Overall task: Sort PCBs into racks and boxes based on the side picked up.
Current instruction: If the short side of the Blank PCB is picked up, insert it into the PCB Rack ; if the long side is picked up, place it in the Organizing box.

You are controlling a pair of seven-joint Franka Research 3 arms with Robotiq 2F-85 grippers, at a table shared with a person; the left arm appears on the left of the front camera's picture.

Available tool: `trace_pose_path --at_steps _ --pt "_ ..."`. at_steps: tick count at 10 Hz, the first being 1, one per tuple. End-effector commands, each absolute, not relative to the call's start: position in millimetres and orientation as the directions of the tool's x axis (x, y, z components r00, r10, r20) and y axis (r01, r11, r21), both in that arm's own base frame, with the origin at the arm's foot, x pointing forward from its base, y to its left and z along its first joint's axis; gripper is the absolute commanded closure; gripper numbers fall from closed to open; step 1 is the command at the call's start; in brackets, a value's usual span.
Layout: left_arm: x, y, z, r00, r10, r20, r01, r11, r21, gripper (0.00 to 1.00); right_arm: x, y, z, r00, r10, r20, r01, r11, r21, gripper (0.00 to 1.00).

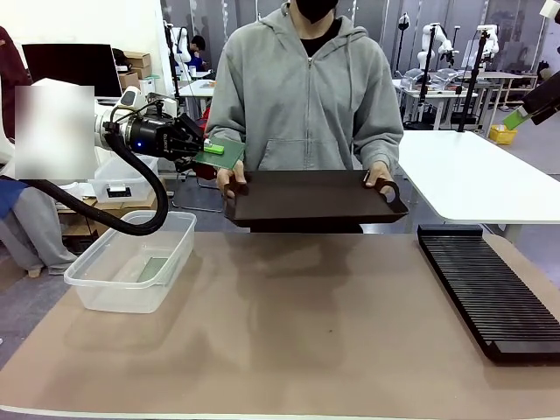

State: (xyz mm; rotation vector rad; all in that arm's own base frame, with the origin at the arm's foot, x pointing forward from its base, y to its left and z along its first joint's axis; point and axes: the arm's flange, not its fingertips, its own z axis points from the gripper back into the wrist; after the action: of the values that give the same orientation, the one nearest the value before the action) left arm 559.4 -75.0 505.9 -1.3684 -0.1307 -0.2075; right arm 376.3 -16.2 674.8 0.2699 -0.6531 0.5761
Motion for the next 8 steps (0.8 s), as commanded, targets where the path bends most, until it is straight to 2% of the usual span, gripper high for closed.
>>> trace_pose_path --at_steps 1,8 --pt "559.6 -74.9 505.9 0.974 -0.07 0.214 0.224 0.187 -0.956 1.0 376.4 -15.8 673.6 0.647 0.417 0.638 -0.582 0.811 0.06 0.0" --pt "559.6 -74.9 505.9 0.974 -0.07 0.214 0.224 0.187 -0.956 1.0 376.4 -15.8 673.6 0.647 0.417 0.638 -0.582 0.811 0.06 0.0"
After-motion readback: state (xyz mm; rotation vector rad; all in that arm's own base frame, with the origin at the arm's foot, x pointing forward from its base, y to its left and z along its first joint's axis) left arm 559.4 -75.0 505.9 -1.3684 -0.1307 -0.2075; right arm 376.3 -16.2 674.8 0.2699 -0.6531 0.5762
